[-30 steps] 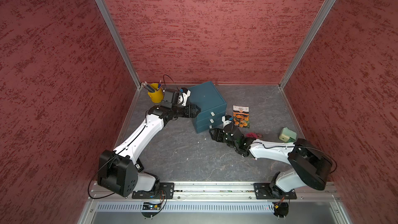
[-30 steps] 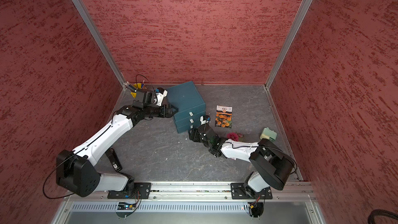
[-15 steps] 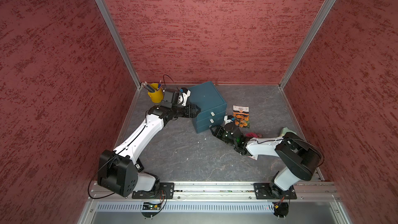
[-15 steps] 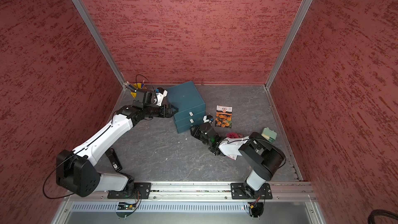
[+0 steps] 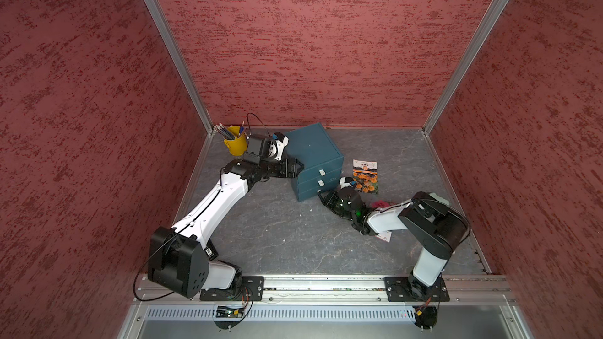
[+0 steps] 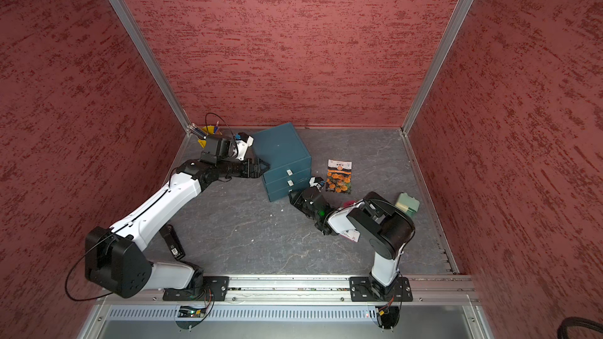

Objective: Take the seed bags out of the drawer
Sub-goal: Open the drawer in the storage box.

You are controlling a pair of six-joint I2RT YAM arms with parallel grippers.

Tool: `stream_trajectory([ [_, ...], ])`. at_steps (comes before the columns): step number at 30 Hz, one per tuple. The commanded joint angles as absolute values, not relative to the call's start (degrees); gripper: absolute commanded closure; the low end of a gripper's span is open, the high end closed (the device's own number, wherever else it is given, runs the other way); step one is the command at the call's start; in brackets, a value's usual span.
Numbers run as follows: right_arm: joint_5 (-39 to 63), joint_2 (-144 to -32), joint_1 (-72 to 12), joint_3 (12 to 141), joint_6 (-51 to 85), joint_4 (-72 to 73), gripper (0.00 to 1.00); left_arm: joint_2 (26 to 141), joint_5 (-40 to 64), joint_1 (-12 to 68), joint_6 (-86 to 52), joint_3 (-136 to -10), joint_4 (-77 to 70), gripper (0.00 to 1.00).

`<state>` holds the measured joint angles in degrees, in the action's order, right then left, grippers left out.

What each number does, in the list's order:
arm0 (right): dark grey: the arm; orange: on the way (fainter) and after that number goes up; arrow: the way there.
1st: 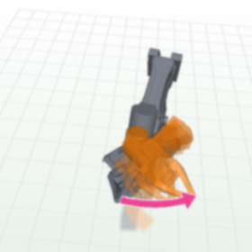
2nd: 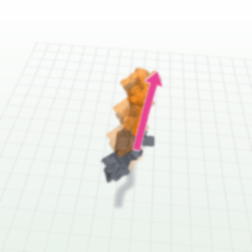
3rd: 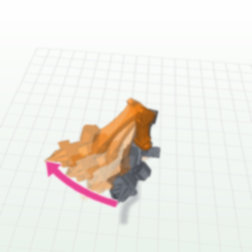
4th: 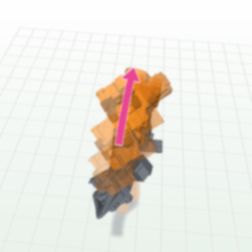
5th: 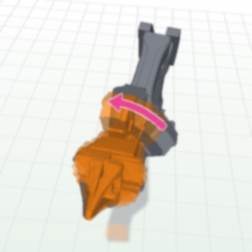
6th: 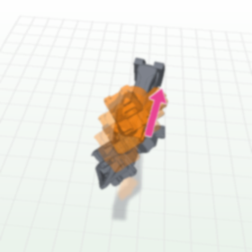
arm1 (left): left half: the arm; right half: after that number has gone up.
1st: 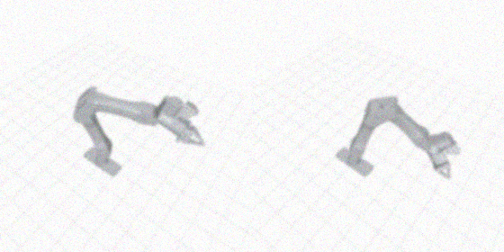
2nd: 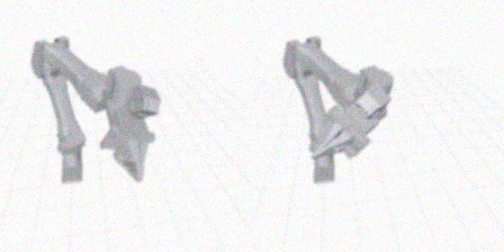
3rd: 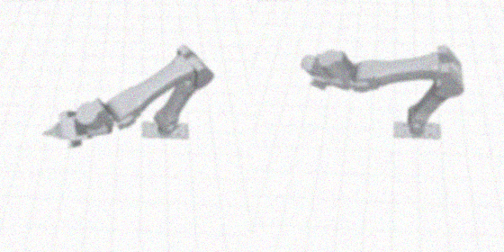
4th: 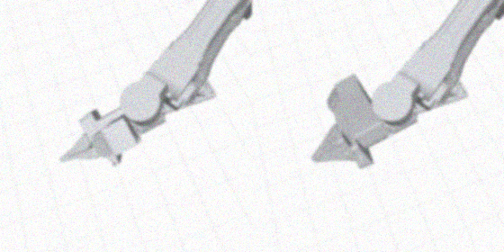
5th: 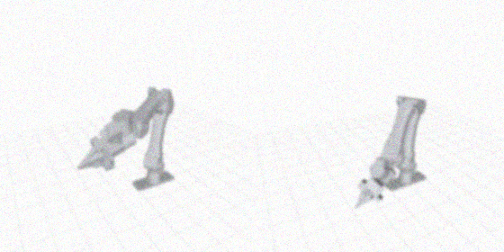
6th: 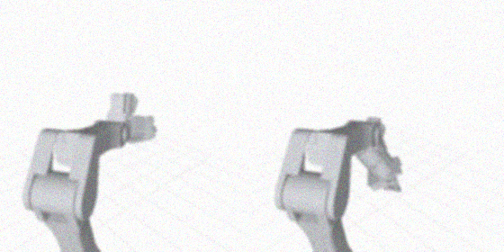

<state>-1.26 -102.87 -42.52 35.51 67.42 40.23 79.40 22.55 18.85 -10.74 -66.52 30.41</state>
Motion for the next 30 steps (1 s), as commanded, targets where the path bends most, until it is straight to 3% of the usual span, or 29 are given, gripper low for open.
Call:
stream_trajectory([
  [1, -1.19, -105.01, -41.92, 34.97, 69.03, 46.81, 0.55, 80.37, 20.57, 18.17, -8.62, -64.16, 35.85, 0.13],
  [16, -1.8, -109.1, -41.7, 34.5, 70.81, 53.89, 0.7, 80.57, 20.83, 17.67, -8.19, -63.9, 35.96, 0.13],
  [26, -1.67, -109.7, -41.56, 34.82, 71.1, 53.92, 0.98, 80.24, 20.85, 17.42, -7.91, -63.73, 36.43, 0.13],
  [30, -1.76, -108.23, -41.56, 33.64, 71.0, 53.2, 1.0, 80.24, 21.0, 17.43, -7.89, -63.88, 36.3, 0.13],
])
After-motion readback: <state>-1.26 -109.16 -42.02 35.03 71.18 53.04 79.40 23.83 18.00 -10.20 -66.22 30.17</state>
